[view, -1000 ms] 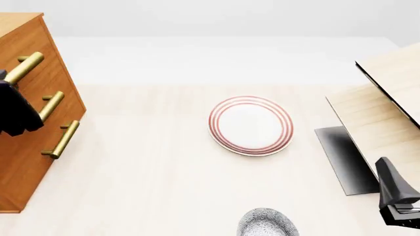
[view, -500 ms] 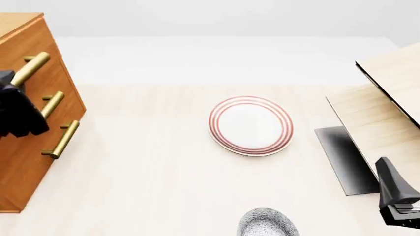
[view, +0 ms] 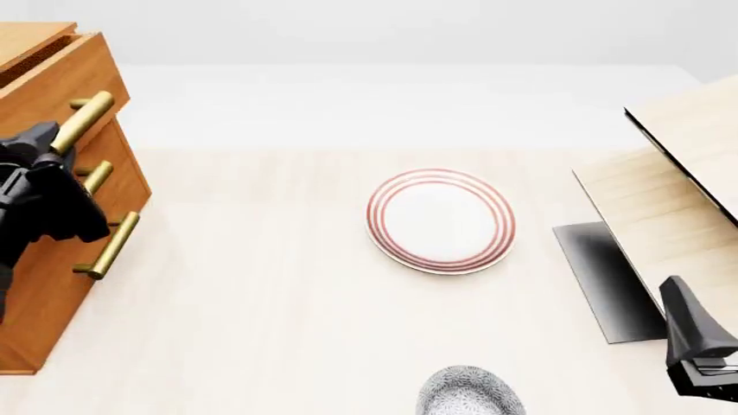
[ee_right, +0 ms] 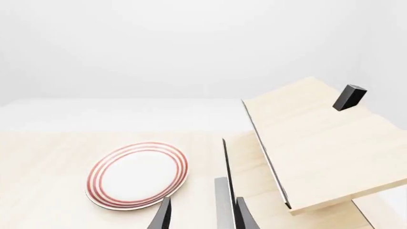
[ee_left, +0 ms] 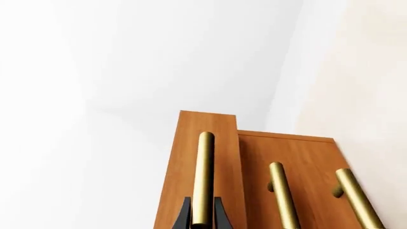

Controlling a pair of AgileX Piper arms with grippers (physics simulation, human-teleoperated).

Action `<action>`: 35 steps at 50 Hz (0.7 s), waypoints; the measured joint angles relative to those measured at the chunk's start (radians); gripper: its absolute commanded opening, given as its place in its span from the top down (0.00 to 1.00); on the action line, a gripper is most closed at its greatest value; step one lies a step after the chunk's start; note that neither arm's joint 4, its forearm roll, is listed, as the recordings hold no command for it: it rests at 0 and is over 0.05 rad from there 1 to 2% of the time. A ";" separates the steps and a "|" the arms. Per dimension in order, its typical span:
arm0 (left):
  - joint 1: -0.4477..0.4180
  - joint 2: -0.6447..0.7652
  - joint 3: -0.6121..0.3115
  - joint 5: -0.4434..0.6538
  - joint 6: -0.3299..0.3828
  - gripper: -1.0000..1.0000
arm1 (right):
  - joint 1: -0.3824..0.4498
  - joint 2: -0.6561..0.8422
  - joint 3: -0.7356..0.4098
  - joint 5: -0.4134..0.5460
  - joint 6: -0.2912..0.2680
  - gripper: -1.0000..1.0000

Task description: Open the top drawer of the cabinet and put the bowl in it.

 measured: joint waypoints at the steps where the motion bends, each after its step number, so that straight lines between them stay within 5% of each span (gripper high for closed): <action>1: -0.005 0.000 0.001 -0.001 0.001 1.00 | 0.000 0.000 0.000 0.000 0.000 0.00; 35: -0.154 0.040 0.031 -0.125 0.019 1.00 | 0.000 -0.006 -0.001 0.006 0.000 0.00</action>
